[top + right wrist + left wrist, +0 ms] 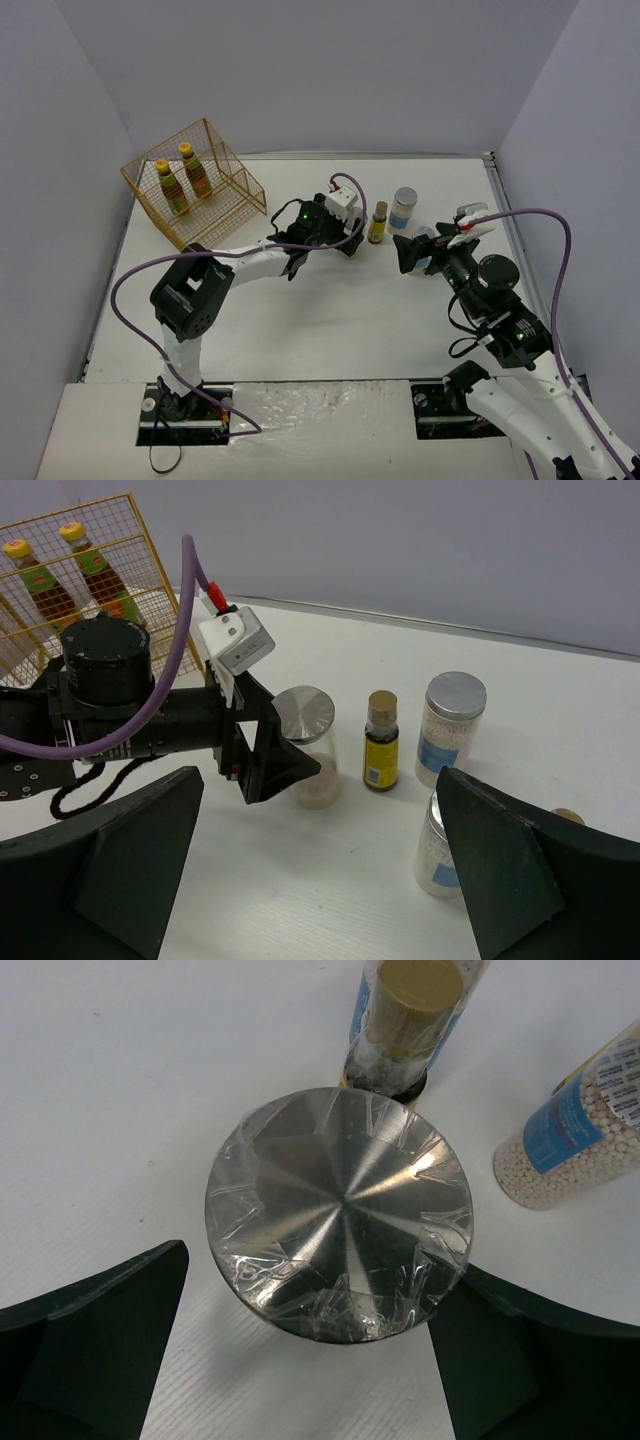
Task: Organize the condiment bottles
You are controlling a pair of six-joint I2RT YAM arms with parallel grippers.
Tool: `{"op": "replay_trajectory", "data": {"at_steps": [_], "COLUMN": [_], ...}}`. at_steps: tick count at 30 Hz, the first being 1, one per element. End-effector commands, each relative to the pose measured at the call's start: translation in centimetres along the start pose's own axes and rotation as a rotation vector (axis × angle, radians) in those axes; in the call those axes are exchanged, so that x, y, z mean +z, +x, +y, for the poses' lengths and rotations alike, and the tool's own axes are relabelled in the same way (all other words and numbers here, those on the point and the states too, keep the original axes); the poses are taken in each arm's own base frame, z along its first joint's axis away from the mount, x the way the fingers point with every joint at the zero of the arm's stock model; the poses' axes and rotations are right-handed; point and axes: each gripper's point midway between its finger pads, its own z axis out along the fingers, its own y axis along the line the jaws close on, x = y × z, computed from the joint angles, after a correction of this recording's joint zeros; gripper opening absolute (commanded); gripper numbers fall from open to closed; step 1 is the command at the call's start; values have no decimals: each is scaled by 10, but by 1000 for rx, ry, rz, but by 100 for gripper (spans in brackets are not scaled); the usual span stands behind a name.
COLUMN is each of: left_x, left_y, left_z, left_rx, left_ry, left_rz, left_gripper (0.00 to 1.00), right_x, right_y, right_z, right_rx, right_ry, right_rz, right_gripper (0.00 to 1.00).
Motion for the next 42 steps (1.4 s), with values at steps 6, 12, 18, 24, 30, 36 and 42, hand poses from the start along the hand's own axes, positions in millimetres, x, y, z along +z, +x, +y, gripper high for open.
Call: {"op": "replay_trajectory", "data": {"at_steps": [6,12,18,24,30,36,42], "left_x": [4,7,7,-11,-57,-115,-182], "left_y": [-75,-74,-71,-82,-117,-163,-204], "left_z": [-22,-27,-28,-25,-4,49,121], "left_rx": [26,39,46,59,86,15,-54], "left_ry": [104,137,148,115,-23,-271,-580], "left_rz": [-261,-273,-289,-343,-407,-459,-509], "left_gripper": [83,72,50,11,0,0,0], "right_x": [1,0,-3,-5,-5,-4,-2], "right_y": [-12,-8,-7,-6,-6,-8,-7], "right_z": [5,6,6,7,8,9,13], "right_rx": [-11,-6,-3,-3,2,6,2], "right_ry": [-29,-35,-39,-45,-54,-56,-77], "right_rz": [-50,-42,-38,-36,-34,-33,-34], "right_gripper": [100,100,100,100,100,100,100]}}
